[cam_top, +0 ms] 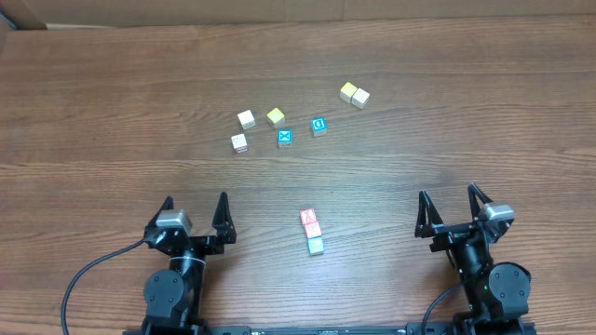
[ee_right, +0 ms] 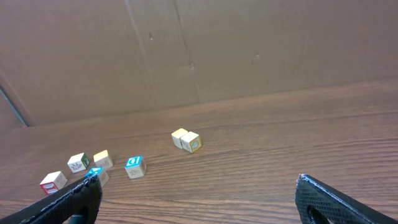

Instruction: Flip 3 blocks

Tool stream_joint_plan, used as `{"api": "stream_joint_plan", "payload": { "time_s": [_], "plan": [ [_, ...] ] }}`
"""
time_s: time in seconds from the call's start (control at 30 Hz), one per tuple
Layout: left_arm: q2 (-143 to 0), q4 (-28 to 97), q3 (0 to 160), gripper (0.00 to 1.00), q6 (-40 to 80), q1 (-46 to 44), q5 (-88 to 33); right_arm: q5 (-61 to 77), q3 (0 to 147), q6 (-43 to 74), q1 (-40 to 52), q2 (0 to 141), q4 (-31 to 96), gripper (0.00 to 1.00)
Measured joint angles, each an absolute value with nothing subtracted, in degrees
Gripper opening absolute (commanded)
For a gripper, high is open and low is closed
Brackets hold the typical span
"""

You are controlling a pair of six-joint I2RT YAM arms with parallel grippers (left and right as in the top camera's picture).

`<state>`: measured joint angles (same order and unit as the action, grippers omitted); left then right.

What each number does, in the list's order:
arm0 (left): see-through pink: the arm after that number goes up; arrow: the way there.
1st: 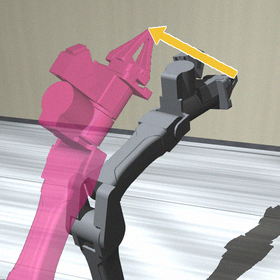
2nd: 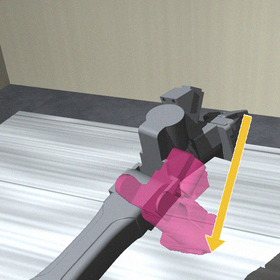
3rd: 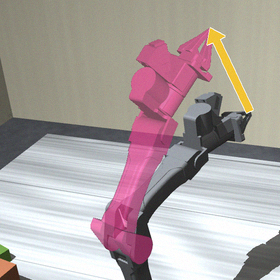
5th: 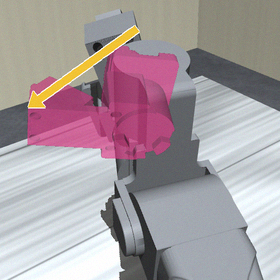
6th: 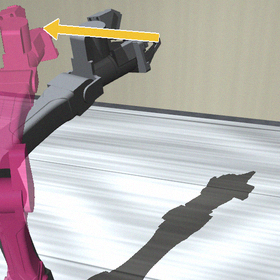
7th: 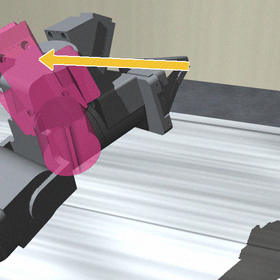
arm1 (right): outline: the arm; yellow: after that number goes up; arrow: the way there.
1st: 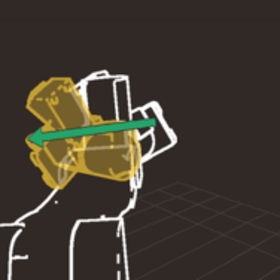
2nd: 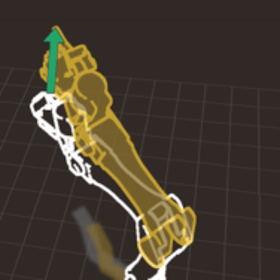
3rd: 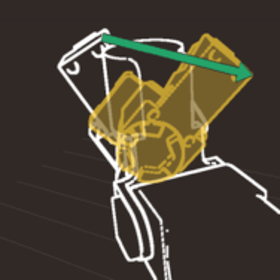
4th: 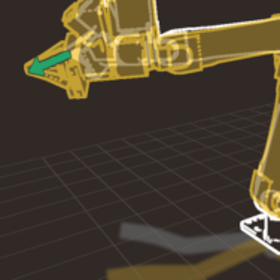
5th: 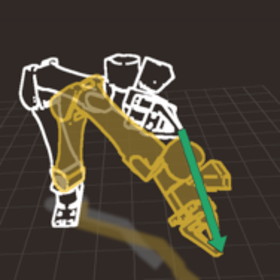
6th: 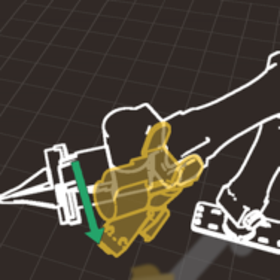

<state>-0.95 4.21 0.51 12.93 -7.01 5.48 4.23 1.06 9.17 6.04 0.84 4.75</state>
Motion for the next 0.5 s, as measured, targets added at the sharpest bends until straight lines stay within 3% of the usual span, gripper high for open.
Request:
{"api": "stream_joint_plan", "payload": {
  "time_s": [0.5],
  "plan": [
    [-0.95,4.25,0.51,1.00,11.81,-7.01,4.86,4.25,1.06,9.15,6.04,0.84,4.73,1.00]
  ]
}}
